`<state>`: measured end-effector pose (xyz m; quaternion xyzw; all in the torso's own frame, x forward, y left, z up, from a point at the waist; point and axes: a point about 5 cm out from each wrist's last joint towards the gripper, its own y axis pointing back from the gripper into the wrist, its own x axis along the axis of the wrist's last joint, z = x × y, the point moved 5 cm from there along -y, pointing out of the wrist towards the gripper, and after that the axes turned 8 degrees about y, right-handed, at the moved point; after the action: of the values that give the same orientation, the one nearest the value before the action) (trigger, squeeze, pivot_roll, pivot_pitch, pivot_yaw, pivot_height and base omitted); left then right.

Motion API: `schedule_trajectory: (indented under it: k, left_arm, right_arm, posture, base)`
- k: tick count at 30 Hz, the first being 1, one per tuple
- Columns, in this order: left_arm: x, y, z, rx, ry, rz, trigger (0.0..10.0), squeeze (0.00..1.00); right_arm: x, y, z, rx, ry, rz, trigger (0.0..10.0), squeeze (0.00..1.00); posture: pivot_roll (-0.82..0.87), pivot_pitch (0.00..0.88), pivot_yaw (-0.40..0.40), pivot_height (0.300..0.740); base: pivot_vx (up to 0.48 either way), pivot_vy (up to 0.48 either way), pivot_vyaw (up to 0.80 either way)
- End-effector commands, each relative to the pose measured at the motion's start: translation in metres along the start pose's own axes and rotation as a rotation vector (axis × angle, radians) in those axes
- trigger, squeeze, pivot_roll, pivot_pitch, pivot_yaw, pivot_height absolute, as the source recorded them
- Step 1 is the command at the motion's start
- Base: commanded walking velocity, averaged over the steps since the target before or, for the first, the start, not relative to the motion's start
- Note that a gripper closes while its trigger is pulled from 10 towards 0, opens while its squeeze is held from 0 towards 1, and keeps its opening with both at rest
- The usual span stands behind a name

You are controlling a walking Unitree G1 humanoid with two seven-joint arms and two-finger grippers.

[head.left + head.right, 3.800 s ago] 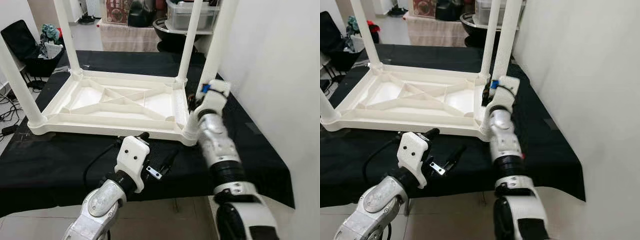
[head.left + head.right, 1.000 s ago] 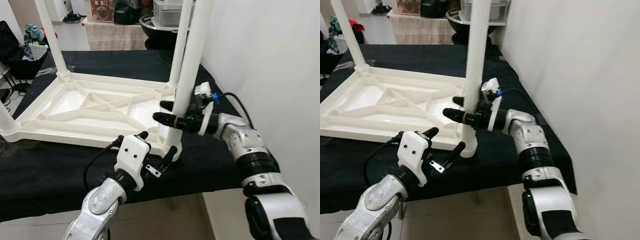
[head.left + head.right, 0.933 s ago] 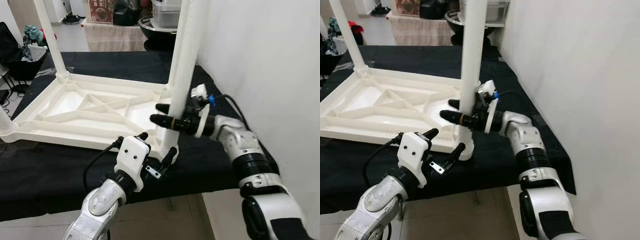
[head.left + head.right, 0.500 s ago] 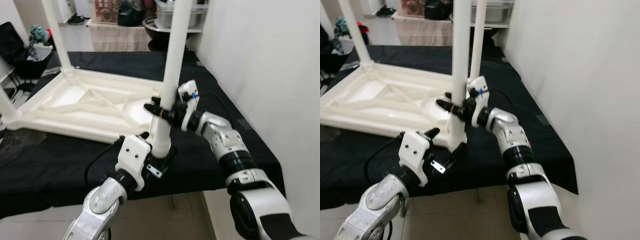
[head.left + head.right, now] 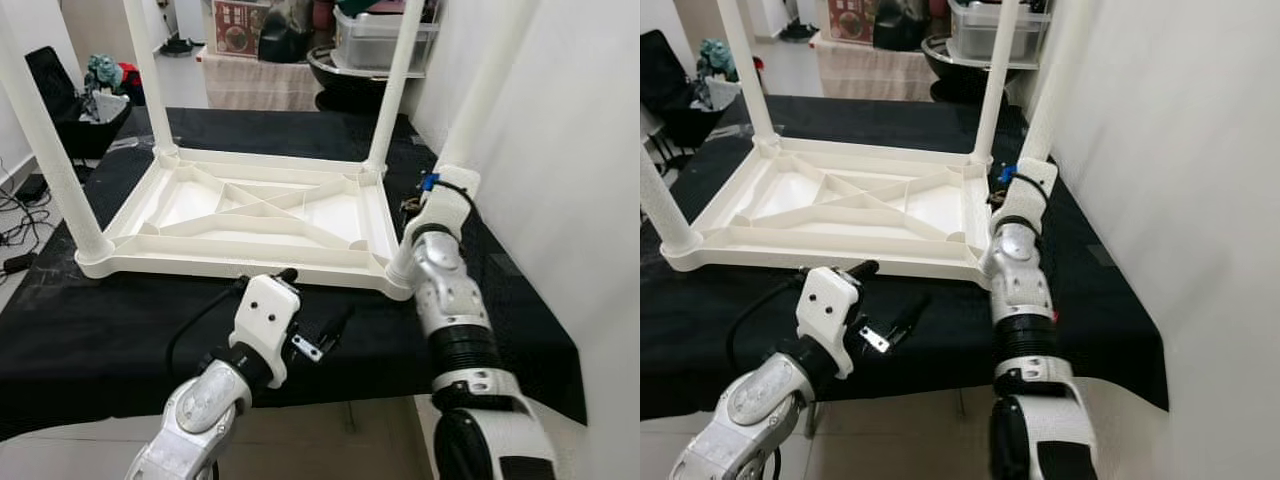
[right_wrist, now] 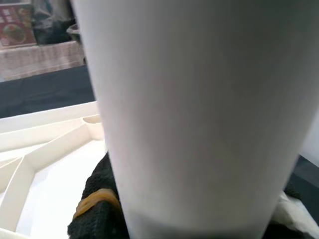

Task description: Building children table

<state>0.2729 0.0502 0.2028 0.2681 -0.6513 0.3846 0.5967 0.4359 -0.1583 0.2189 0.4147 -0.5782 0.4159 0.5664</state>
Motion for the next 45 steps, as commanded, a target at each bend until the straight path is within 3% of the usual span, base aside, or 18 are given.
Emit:
schedule_trajectory:
  k: [1,4,5,8,11,12,14,17,19,20,22,24,25,28,33,34,42,45]
  left_arm:
    - [-0.003,0.0,0.002,-0.005,0.0,-0.009,10.0,0.0]
    - [-0.003,0.0,0.002,-0.004,-0.001,-0.01,10.0,0.0]
    - [-0.003,0.001,0.001,-0.003,-0.001,-0.011,10.0,0.0]
    - [-0.003,0.001,0.001,-0.003,-0.002,-0.011,10.0,0.0]
    - [-0.003,0.0,0.001,-0.002,-0.003,-0.011,10.0,0.0]
    - [-0.003,0.0,0.0,-0.001,-0.002,-0.011,10.0,0.0]
    - [-0.003,-0.001,0.0,0.0,-0.003,-0.01,10.0,0.0]
    - [-0.003,-0.001,0.0,-0.001,-0.003,-0.009,10.0,0.0]
    - [-0.002,-0.001,-0.001,0.001,-0.006,-0.009,10.0,0.0]
    - [-0.002,-0.001,-0.001,0.001,-0.006,-0.009,10.0,0.0]
    - [-0.002,-0.001,-0.001,0.001,-0.007,-0.008,10.0,0.0]
    - [-0.001,-0.002,-0.001,0.001,-0.007,-0.006,10.0,0.0]
    - [-0.001,-0.002,-0.001,0.001,-0.007,-0.006,10.0,0.0]
    - [0.0,-0.001,0.0,0.0,-0.006,-0.004,10.0,0.0]
    - [0.0,-0.001,0.001,-0.001,-0.005,-0.005,10.0,0.0]
    - [0.0,0.0,0.001,0.0,-0.005,-0.005,10.0,0.0]
    - [0.0,0.001,0.0,0.005,-0.007,-0.007,10.0,0.0]
    - [-0.001,0.001,0.0,0.005,-0.006,-0.007,10.0,0.0]
  right_arm:
    - [-0.044,0.006,-0.004,0.009,-0.011,-0.168,10.0,0.0]
    - [-0.037,0.005,-0.011,0.036,-0.017,-0.136,10.0,0.0]
    - [-0.022,0.001,-0.015,0.067,-0.025,-0.064,10.0,1.0]
    - [-0.01,-0.003,-0.015,0.082,-0.036,-0.016,10.0,1.0]
    - [0.012,-0.011,-0.022,0.199,-0.011,0.061,10.0,1.0]
    - [0.012,-0.009,-0.038,0.354,0.01,0.033,10.0,0.0]
    - [0.009,0.0,-0.056,0.588,0.006,-0.025,10.0,0.0]
    - [0.011,0.005,-0.059,0.68,-0.019,-0.028,10.0,0.0]
    - [0.021,0.024,-0.061,0.956,-0.03,0.031,10.0,0.0]
    - [0.021,0.024,-0.061,0.956,-0.03,0.031,10.0,0.0]
    - [0.027,0.038,-0.06,1.099,-0.026,0.083,10.0,0.0]
    - [0.031,0.067,-0.059,1.374,-0.029,0.149,10.0,0.0]
    - [0.031,0.067,-0.059,1.374,-0.029,0.149,10.0,0.0]
    - [0.033,0.088,-0.061,1.587,-0.09,0.16,10.0,0.0]
    - [0.028,0.087,-0.072,1.629,-0.077,0.154,10.0,0.0]
    - [0.024,0.084,-0.079,1.608,-0.058,0.148,0.0,0.0]
    - [0.02,0.083,-0.087,1.568,-0.036,0.153,0.0,0.0]
    - [0.02,0.069,-0.085,1.429,-0.011,0.158,0.0,0.0]
  posture:
    - [0.11,0.086,-0.086,0.74]
    - [0.11,0.087,-0.086,0.74]
    - [0.11,0.087,-0.086,0.74]
    - [0.1,0.09,-0.084,0.74]
    - [0.1,0.092,-0.086,0.74]
    - [0.1,0.094,-0.086,0.74]
    - [0.1,0.093,-0.081,0.74]
    - [0.1,0.093,-0.083,0.74]
    - [0.1,0.093,-0.086,0.74]
    - [0.1,0.093,-0.086,0.74]
    - [0.1,0.096,-0.085,0.74]
    - [0.11,0.096,-0.088,0.74]
    - [0.11,0.096,-0.088,0.74]
    - [0.11,0.1,-0.089,0.74]
    - [0.12,0.101,-0.091,0.74]
    - [0.12,0.101,-0.09,0.74]
    - [0.12,0.101,-0.095,0.74]
    - [0.12,0.094,-0.092,0.74]
  base:
    - [0.0,0.0,0.0]
    - [0.0,0.0,0.0]
    - [0.0,0.0,0.0]
    - [0.0,0.0,0.0]
    - [0.0,0.0,0.0]
    - [0.0,0.0,0.0]
    - [0.0,0.0,0.0]
    - [0.0,0.0,0.0]
    - [0.0,0.0,0.0]
    - [0.0,0.0,0.0]
    - [0.0,0.0,0.0]
    - [0.0,0.0,0.0]
    - [0.0,0.0,0.0]
    - [0.0,0.0,0.0]
    - [0.0,0.0,0.0]
    - [0.0,0.0,0.0]
    - [0.0,0.0,0.0]
    - [0.0,0.0,0.0]
